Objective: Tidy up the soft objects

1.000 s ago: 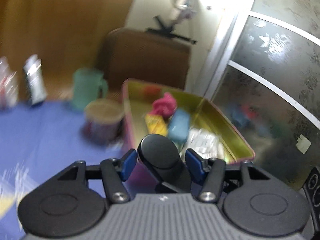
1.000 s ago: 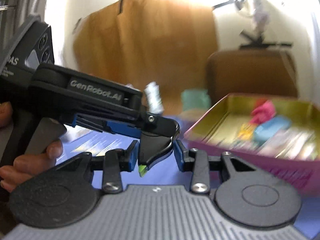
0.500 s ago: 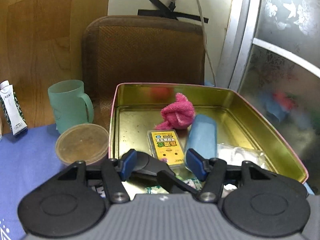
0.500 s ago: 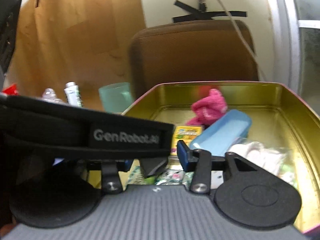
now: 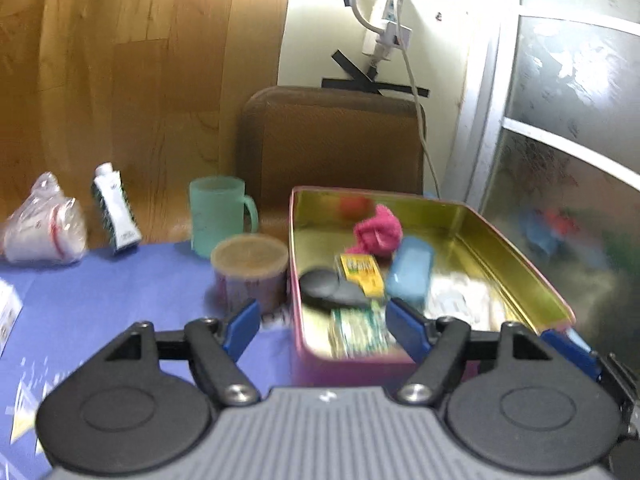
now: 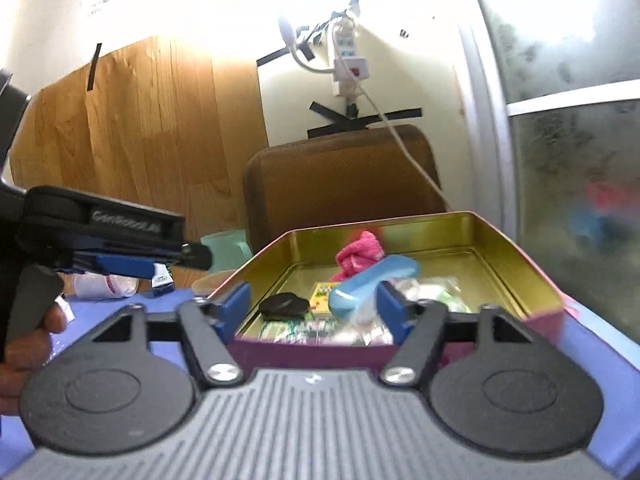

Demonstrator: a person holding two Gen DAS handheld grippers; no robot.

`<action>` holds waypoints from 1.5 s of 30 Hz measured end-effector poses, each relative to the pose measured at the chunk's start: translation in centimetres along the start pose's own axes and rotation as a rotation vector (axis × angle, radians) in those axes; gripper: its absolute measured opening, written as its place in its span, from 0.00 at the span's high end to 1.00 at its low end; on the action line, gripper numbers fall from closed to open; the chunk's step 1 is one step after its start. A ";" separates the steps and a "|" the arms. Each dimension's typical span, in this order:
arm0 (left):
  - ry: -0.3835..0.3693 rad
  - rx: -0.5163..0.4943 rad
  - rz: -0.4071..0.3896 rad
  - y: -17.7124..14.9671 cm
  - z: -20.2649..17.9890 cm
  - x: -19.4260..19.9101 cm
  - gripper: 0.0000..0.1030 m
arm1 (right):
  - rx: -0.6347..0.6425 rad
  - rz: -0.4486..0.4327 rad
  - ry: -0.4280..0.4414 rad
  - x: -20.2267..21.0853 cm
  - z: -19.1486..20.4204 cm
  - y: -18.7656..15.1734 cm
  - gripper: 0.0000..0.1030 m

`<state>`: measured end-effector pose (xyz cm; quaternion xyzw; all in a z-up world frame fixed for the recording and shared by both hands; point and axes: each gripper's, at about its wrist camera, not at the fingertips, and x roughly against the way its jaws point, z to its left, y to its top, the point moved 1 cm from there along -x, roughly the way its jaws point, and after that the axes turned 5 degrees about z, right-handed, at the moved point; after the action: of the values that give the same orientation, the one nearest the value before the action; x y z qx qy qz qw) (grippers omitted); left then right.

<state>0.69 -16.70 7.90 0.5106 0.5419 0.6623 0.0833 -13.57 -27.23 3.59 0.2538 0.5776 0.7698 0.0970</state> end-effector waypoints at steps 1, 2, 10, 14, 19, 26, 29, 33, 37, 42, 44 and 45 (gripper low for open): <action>0.004 -0.002 0.004 -0.7 -0.1 0.6 0.28 | -0.015 0.004 0.002 0.6 0.0 -0.4 0.16; 0.013 -0.003 0.009 -1.6 -0.2 1.2 0.21 | -0.041 0.017 0.013 1.3 0.0 -0.8 0.11; 0.087 -0.002 0.006 -6.6 -1.1 5.4 0.00 | -0.130 0.134 0.065 3.9 1.0 -2.7 0.00; 0.109 0.007 0.001 -7.6 -1.1 7.3 0.00 | -0.123 0.154 0.077 5.4 1.7 -3.1 0.00; 0.145 0.009 -0.002 -8.2 -1.0 8.9 0.00 | -0.165 0.193 0.123 6.3 1.9 -3.4 0.00; 0.198 0.012 0.014 -8.7 -0.3 9.2 0.00 | -0.148 0.218 0.147 6.3 3.0 -3.6 0.00; 0.229 0.003 0.022 -8.8 0.1 8.8 0.00 | -0.149 0.230 0.158 6.0 3.1 -3.8 0.00; 0.256 -0.004 0.038 -9.0 0.3 8.2 0.00 | -0.169 0.246 0.160 5.4 2.7 -4.0 0.00; 0.280 -0.018 0.058 -9.1 0.3 7.5 0.00 | -0.196 0.271 0.164 4.8 2.1 -4.3 0.00; 0.316 -0.060 0.069 -9.2 -0.1 6.8 0.00 | -0.231 0.263 0.144 4.7 1.1 -4.3 0.00; 0.319 -0.068 0.069 -9.2 -0.1 6.6 0.00 | -0.250 0.256 0.131 4.8 0.6 -4.4 0.00; 0.320 -0.072 0.070 -9.2 -0.2 6.5 0.00 | -0.256 0.253 0.128 4.7 0.4 -4.3 0.00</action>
<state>-6.55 -8.83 4.31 0.4140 0.5060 0.7566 -0.0088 -18.04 -23.46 0.95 0.2606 0.4432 0.8577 -0.0059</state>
